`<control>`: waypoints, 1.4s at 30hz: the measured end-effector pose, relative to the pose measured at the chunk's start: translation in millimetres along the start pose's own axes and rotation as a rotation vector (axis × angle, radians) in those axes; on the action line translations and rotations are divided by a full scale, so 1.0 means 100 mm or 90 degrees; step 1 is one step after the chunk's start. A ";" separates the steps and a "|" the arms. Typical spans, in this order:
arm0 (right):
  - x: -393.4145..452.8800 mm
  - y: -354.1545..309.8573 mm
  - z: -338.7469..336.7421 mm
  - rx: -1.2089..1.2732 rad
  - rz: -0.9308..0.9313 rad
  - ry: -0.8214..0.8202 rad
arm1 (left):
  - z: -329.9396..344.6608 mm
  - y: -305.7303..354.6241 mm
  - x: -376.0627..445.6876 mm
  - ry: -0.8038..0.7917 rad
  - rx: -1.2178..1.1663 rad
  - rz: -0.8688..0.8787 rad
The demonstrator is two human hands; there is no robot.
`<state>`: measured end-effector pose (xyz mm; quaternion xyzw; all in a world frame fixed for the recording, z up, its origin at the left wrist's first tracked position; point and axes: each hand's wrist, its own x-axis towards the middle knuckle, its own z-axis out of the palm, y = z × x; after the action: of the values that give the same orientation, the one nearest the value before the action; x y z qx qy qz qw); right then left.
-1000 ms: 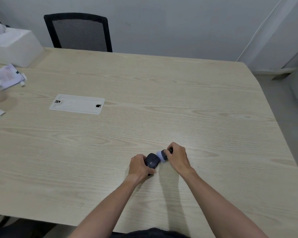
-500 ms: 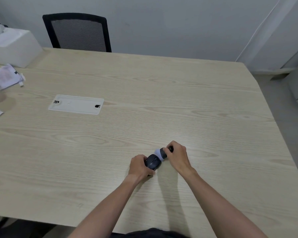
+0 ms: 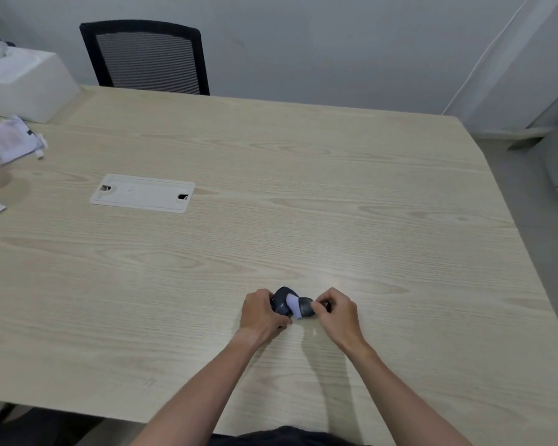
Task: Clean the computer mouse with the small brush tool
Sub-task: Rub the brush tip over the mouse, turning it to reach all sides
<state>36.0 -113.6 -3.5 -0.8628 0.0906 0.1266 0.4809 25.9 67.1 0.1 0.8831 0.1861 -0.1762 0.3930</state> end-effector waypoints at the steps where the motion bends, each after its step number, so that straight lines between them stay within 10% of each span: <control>1: 0.00 0.02 0.01 0.004 0.008 0.012 | 0.00 0.00 0.00 -0.001 0.002 -0.001; 5: 0.00 0.02 0.03 0.073 0.053 0.112 | -0.01 0.02 -0.02 -0.002 0.000 -0.002; 22: 0.03 -0.10 0.07 0.004 -0.030 -0.040 | 0.02 -0.01 0.02 0.009 0.017 -0.001; 27: 0.10 -0.17 0.02 0.008 -0.009 0.081 | 0.00 0.00 0.00 -0.001 0.011 -0.004; 32: 0.17 -0.27 0.09 -0.049 -0.050 -0.080 | 0.01 -0.01 0.00 0.003 0.003 -0.001; 37: 0.41 -0.45 0.09 -0.096 -0.080 0.034 | -0.01 -0.02 -0.03 -0.016 -0.049 -0.014; 42: 0.56 -0.62 0.17 -0.161 -0.182 -0.167 | -0.01 -0.06 -0.05 -0.015 -0.079 -0.016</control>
<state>104.7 -69.1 21.0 -0.8965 -0.1124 0.1791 0.3894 19.3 70.9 -0.4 0.8525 0.2030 -0.1795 0.4471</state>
